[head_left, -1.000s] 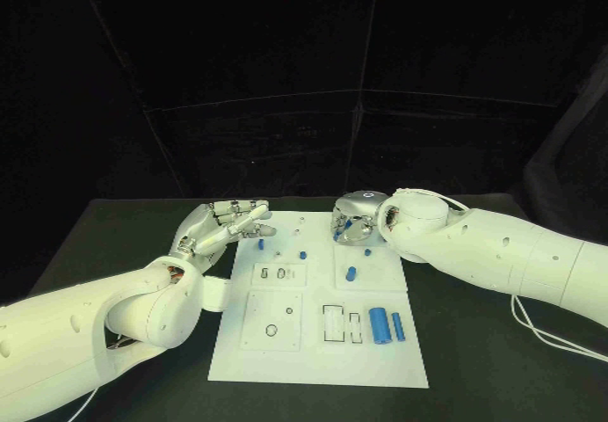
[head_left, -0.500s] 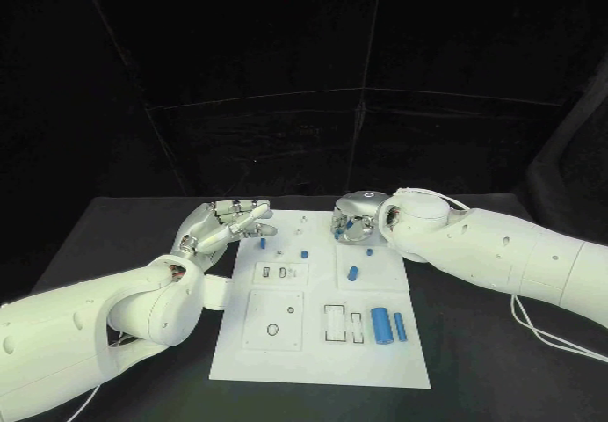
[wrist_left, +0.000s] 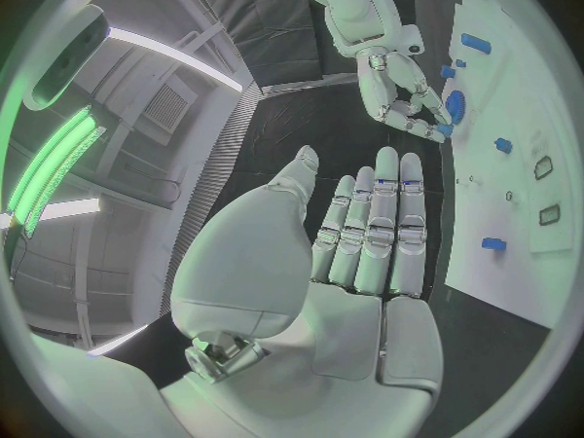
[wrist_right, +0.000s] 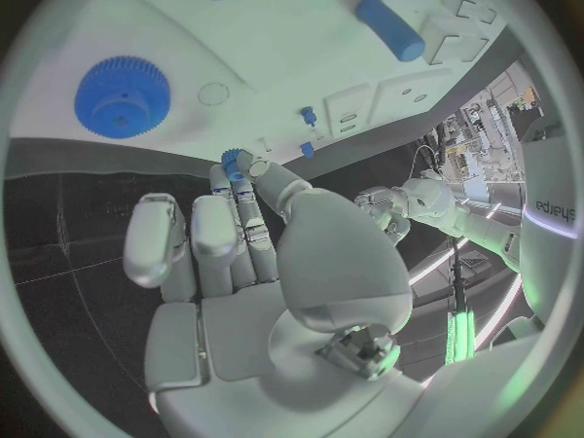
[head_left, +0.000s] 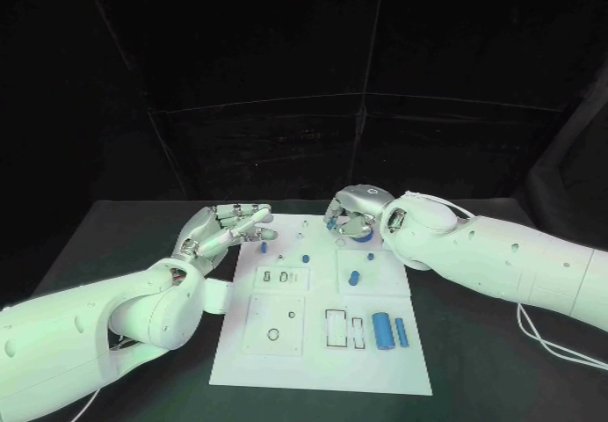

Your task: Assemble the parts on the task board

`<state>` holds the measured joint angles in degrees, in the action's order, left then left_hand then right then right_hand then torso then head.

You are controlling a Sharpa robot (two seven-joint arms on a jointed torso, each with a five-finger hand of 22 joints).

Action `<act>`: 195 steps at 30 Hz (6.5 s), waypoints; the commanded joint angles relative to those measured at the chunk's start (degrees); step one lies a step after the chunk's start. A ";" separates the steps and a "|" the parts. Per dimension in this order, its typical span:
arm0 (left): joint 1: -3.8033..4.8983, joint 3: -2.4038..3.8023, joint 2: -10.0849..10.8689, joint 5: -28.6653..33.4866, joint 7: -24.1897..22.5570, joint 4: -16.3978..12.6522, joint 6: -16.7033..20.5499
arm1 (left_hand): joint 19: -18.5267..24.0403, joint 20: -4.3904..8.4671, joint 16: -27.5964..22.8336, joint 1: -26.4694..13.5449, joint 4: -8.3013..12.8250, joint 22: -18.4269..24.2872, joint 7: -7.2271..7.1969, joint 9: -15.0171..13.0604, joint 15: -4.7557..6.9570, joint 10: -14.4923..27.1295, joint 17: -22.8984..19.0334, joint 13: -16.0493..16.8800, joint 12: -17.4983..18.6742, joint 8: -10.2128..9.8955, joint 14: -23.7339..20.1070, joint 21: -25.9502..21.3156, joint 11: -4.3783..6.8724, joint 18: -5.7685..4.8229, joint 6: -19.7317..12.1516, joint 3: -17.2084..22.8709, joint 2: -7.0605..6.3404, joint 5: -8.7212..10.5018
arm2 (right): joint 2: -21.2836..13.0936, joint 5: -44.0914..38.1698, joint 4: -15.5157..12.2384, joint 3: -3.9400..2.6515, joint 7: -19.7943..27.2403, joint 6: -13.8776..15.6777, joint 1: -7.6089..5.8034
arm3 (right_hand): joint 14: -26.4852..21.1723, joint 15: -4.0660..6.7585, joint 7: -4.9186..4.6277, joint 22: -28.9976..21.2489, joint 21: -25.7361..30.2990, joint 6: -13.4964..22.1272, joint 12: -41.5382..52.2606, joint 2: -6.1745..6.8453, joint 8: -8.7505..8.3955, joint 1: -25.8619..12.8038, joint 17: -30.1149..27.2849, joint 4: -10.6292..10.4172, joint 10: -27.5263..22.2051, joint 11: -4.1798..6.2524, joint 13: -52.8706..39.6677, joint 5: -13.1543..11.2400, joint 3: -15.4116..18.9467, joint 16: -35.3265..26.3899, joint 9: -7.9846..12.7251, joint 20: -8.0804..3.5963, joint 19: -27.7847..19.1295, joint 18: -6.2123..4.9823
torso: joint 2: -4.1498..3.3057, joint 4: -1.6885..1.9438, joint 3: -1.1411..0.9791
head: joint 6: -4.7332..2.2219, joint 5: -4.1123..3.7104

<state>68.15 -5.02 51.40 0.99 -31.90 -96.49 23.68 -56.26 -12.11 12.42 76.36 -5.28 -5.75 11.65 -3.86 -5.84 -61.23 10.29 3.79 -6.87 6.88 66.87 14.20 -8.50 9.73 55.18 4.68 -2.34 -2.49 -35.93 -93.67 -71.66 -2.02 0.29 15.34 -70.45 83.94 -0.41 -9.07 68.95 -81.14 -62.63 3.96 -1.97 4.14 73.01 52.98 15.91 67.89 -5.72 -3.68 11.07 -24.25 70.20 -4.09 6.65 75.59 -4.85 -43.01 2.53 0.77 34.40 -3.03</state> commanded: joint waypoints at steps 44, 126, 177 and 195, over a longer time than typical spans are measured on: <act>1.01 0.06 -0.01 -0.32 -0.05 -0.78 -1.07 | -0.28 -0.27 -0.32 0.15 0.48 0.13 0.45 0.04 -0.02 -0.11 0.11 -0.06 0.25 -0.23 0.20 -0.29 -0.39 0.83 0.10 0.13 0.58 -0.28 | 11.80 -2.59 11.22 -0.07 -5.21 3.10 -0.29 | 0.52 -0.13 -0.21 0.06 -0.49 0.06 -0.43 1.86 -0.41 -1.54 -0.47 -1.29 -0.15 0.32 0.06 -0.80 -1.54 0.50 0.11 0.14 0.00 0.36 | -1.21 0.56 0.28 | -0.56 0.41; 1.30 0.04 0.11 -0.31 0.32 1.03 -1.91 | -0.54 -0.23 -0.60 0.42 1.05 0.33 0.27 0.03 0.04 -0.38 0.33 -0.04 0.56 -0.44 0.35 -0.46 -0.28 0.84 0.33 0.14 0.98 -0.27 | -5.98 8.65 -1.19 -1.32 -13.09 -7.91 -0.95 | 3.35 1.43 0.78 10.01 -4.65 9.77 50.88 9.63 2.15 3.00 20.95 -25.29 7.07 2.54 -51.16 4.71 24.86 13.57 0.03 -1.28 6.93 2.41 | -1.30 -0.55 0.28 | -1.59 0.01; 1.28 0.03 0.03 -0.31 0.59 1.29 -2.12 | -0.56 -0.22 -0.63 0.46 1.12 0.35 0.26 0.03 0.05 -0.41 0.35 -0.04 0.60 -0.47 0.36 -0.48 -0.27 0.84 0.35 0.13 1.00 -0.27 | -3.28 4.79 0.76 -1.28 -11.62 -4.96 -0.89 | 3.92 2.62 2.59 14.29 -6.34 2.10 64.61 3.45 5.87 9.74 25.71 -22.66 12.08 4.20 -66.07 2.10 15.36 15.56 -0.65 -2.20 9.56 3.28 | -1.29 -0.57 0.28 | -0.46 -0.26; 1.29 0.03 0.19 -0.31 0.55 0.88 -2.08 | -0.56 -0.22 -0.63 0.46 1.12 0.35 0.26 0.03 0.05 -0.41 0.35 -0.04 0.60 -0.47 0.36 -0.48 -0.27 0.84 0.35 0.13 1.00 -0.27 | -1.33 0.55 -7.89 -1.31 -13.72 5.29 -0.89 | 4.10 2.69 2.52 15.94 -6.97 1.55 65.40 5.41 3.96 5.33 26.63 -23.31 12.70 4.13 -67.47 3.50 12.25 15.86 0.04 -2.45 10.70 3.66 | -1.35 -0.47 0.34 | -0.67 0.26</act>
<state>69.36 -5.03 51.58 0.97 -31.08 -95.40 22.23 -56.47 -12.31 12.14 76.85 -4.49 -5.46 11.85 -3.89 -5.84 -61.43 10.58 3.80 -6.63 6.66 66.87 13.98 -8.71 9.71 55.37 4.84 -1.86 -2.49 -37.88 -90.32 -79.05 -3.30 -11.87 17.46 -71.20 84.13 2.07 -7.82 74.91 -87.97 -58.13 69.64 3.60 8.10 78.82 74.92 -7.26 80.58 -1.02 -71.24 14.70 -11.87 85.73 -1.55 4.59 83.95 -1.74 -44.28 2.03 1.14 33.73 -2.95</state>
